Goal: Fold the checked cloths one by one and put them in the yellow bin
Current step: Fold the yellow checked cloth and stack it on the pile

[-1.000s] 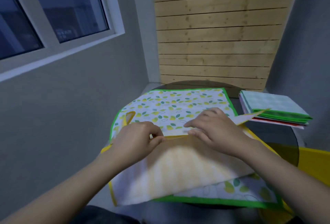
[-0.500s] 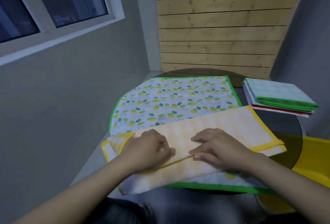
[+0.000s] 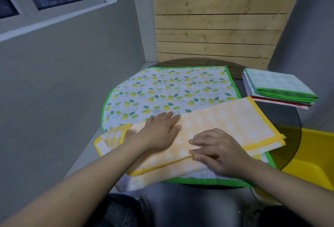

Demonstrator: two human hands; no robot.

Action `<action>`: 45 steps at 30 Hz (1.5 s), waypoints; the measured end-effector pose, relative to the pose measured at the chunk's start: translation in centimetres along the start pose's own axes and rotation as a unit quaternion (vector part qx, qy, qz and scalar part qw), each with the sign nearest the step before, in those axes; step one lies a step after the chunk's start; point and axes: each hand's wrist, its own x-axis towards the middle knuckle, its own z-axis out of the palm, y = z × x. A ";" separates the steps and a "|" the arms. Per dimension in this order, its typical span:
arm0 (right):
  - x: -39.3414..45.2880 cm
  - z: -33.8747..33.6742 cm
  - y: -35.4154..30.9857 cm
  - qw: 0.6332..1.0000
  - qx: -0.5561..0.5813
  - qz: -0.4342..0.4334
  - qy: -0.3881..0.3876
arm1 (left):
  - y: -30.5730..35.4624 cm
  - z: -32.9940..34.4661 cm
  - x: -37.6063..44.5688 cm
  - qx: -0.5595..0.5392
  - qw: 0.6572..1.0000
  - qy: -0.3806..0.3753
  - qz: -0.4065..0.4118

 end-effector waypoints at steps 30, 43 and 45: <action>0.9 -2.4 6.4 0.909 -0.129 0.370 -0.143 | 6.2 1.3 7.5 -0.017 0.995 0.089 0.047; 2.4 -0.9 4.2 0.939 0.115 0.323 -0.006 | 5.4 2.9 4.3 0.018 0.995 0.067 0.077; 2.5 -1.0 4.3 0.928 0.141 0.344 0.011 | 6.1 1.9 3.5 0.018 0.982 0.135 0.132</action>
